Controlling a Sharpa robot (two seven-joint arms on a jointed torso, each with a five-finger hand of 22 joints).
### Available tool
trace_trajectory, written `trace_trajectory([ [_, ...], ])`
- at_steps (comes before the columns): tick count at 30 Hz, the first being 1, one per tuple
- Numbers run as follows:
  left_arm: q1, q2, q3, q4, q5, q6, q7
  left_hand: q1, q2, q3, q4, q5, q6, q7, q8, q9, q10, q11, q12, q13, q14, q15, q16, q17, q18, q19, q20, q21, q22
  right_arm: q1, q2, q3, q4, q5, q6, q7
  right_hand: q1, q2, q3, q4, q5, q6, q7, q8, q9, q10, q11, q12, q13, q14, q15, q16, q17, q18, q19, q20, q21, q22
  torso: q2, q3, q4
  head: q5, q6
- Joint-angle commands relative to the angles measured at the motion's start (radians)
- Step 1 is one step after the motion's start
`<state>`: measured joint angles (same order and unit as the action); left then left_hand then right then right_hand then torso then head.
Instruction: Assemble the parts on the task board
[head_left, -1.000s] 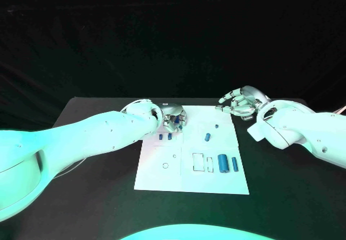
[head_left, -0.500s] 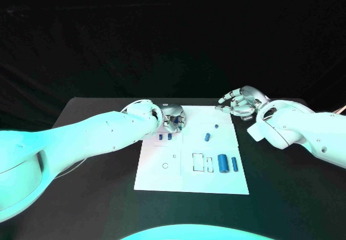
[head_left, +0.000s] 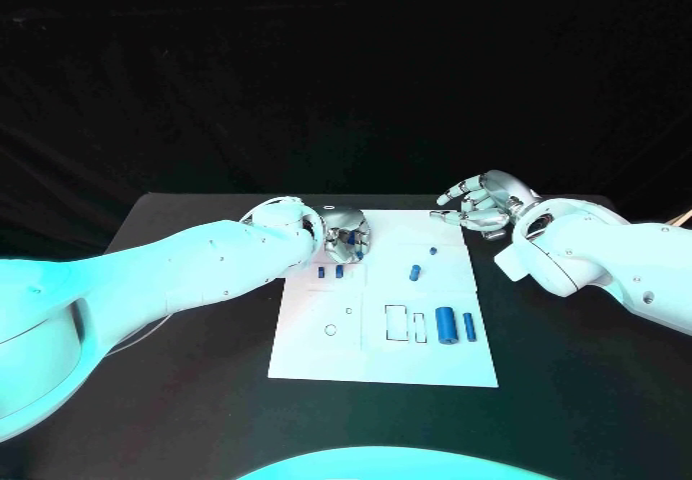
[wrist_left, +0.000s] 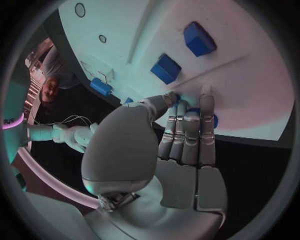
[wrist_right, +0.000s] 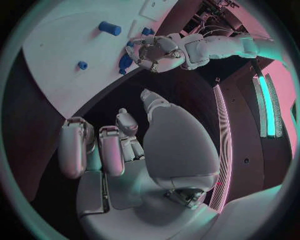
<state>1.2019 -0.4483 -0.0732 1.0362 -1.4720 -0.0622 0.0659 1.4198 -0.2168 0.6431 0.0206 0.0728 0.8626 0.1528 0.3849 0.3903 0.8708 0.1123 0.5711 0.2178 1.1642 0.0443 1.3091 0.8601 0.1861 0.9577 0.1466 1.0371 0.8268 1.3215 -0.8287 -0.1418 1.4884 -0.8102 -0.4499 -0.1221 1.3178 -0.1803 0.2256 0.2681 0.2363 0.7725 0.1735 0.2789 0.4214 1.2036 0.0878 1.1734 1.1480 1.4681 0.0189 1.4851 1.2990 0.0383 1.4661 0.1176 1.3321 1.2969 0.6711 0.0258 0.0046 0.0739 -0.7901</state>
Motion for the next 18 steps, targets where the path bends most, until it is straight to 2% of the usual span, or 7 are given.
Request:
trace_trajectory([
  [1,-0.005,-0.002,-0.003,0.001,-0.001,0.003,0.004,-0.009,0.026,0.032,-0.018,-0.003,0.023,0.000,-0.009,-0.013,0.050,-0.005,-0.047,-0.036,0.027,-0.005,0.035,0.034,-0.015,0.018,-0.004,0.030,0.033,-0.001,0.001,0.000,0.000,-0.002,0.003,0.002,0.012,0.002,0.022,0.014,0.017,-0.004,-0.003,0.022,-0.003,-0.028,-0.003,-0.004,-0.003,0.054,-0.013,-0.015,0.099,0.019,-0.001,-0.010,-0.013,0.114,0.000,-0.0005,-0.0002,0.000,-0.001],
  [5,-0.005,-0.002,-0.003,0.003,0.001,-0.013,0.019,-0.017,0.040,0.027,-0.024,-0.003,0.075,-0.010,-0.005,-0.002,0.119,-0.029,-0.050,-0.034,0.090,-0.023,0.075,0.102,-0.027,0.070,-0.018,0.084,0.099,-0.001,0.001,0.000,0.000,-0.002,0.003,0.002,0.011,0.003,0.023,0.015,0.017,-0.004,-0.003,0.023,-0.003,-0.026,-0.003,-0.004,-0.004,0.054,-0.013,-0.016,0.099,0.019,-0.001,-0.010,-0.014,0.114,-0.001,-0.0002,-0.0005,0.001,-0.002],
  [10,-0.005,-0.003,-0.003,0.006,0.008,-0.031,0.032,-0.027,0.048,0.022,-0.028,-0.003,0.113,-0.018,-0.008,0.007,0.164,-0.043,-0.072,-0.035,0.130,-0.036,0.097,0.144,-0.034,0.099,-0.029,0.108,0.129,-0.001,0.002,0.000,0.000,-0.002,0.003,0.002,0.010,0.004,0.024,0.016,0.017,-0.003,-0.003,0.024,-0.003,-0.023,-0.003,-0.002,-0.002,0.054,-0.013,-0.016,0.099,0.019,0.000,-0.010,-0.014,0.114,-0.001,-0.0002,-0.0011,0.002,-0.003],
  [18,-0.005,-0.018,-0.003,0.011,0.044,-0.052,0.039,-0.032,0.049,0.019,-0.030,-0.003,0.128,-0.021,-0.011,0.012,0.182,-0.046,-0.084,-0.034,0.145,-0.040,0.105,0.161,-0.038,0.116,-0.033,0.120,0.147,-0.001,0.003,0.000,-0.001,-0.002,0.004,0.002,0.010,0.004,0.024,0.016,0.017,-0.003,-0.003,0.024,-0.003,-0.023,-0.003,-0.002,-0.002,0.054,-0.013,-0.016,0.099,0.019,0.000,-0.010,-0.014,0.114,0.000,0.0000,-0.0009,0.003,-0.003],
])
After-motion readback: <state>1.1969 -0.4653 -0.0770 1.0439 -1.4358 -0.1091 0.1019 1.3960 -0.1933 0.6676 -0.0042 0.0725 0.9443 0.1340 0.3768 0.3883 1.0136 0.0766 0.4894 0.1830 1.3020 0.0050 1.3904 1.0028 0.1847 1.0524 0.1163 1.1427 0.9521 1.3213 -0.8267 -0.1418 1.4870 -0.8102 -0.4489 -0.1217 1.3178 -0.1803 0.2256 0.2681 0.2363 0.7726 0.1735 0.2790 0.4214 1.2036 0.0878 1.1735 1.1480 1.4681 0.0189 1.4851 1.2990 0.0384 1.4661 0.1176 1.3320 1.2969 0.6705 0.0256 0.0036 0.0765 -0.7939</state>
